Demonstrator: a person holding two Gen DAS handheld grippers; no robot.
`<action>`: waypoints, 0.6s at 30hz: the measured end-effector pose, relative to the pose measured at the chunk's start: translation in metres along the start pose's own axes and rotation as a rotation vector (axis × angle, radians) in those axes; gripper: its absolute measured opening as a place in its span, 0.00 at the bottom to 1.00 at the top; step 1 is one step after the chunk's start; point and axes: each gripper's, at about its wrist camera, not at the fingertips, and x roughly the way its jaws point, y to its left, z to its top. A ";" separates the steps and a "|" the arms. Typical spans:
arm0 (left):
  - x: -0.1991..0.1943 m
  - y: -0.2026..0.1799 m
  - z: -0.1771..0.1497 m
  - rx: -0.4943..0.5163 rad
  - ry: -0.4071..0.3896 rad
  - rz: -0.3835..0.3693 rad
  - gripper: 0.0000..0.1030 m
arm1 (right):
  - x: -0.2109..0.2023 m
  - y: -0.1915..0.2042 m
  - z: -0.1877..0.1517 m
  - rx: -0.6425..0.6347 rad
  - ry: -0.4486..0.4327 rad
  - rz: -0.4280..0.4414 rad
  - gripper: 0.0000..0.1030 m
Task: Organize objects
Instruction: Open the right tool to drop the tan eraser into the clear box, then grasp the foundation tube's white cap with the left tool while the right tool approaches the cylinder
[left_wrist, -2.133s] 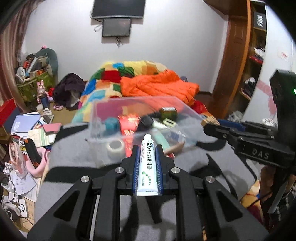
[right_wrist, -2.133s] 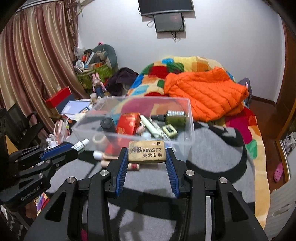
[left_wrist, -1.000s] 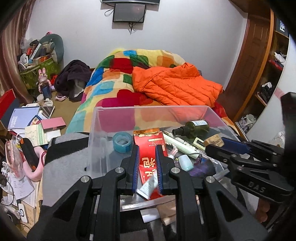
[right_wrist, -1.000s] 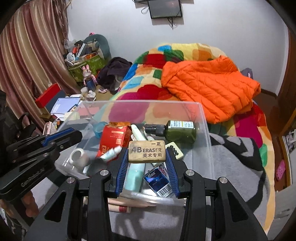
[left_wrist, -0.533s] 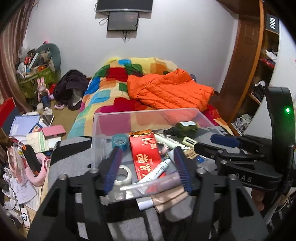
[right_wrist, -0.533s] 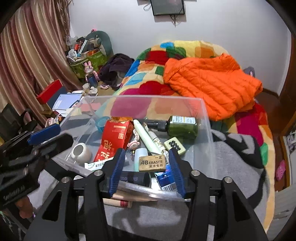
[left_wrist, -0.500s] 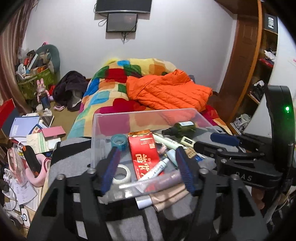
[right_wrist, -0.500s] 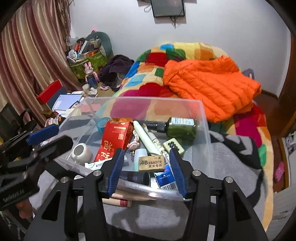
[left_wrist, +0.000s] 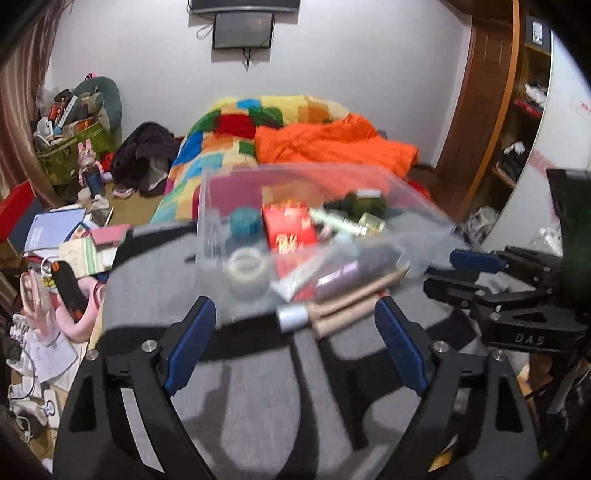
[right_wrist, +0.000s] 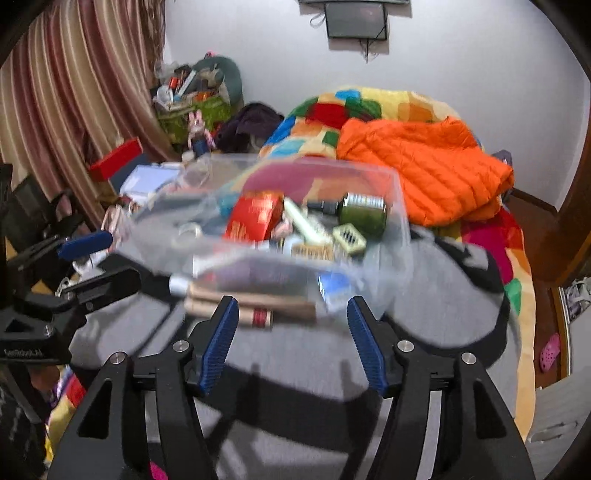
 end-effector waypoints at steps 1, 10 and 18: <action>0.003 0.000 -0.005 0.007 0.012 0.004 0.86 | 0.005 0.000 -0.003 0.002 0.017 0.002 0.56; 0.029 0.003 -0.018 0.014 0.094 -0.026 0.68 | 0.046 0.001 -0.009 0.043 0.105 0.093 0.54; 0.048 -0.019 -0.024 0.074 0.156 -0.114 0.39 | 0.059 0.007 -0.004 0.035 0.124 0.154 0.33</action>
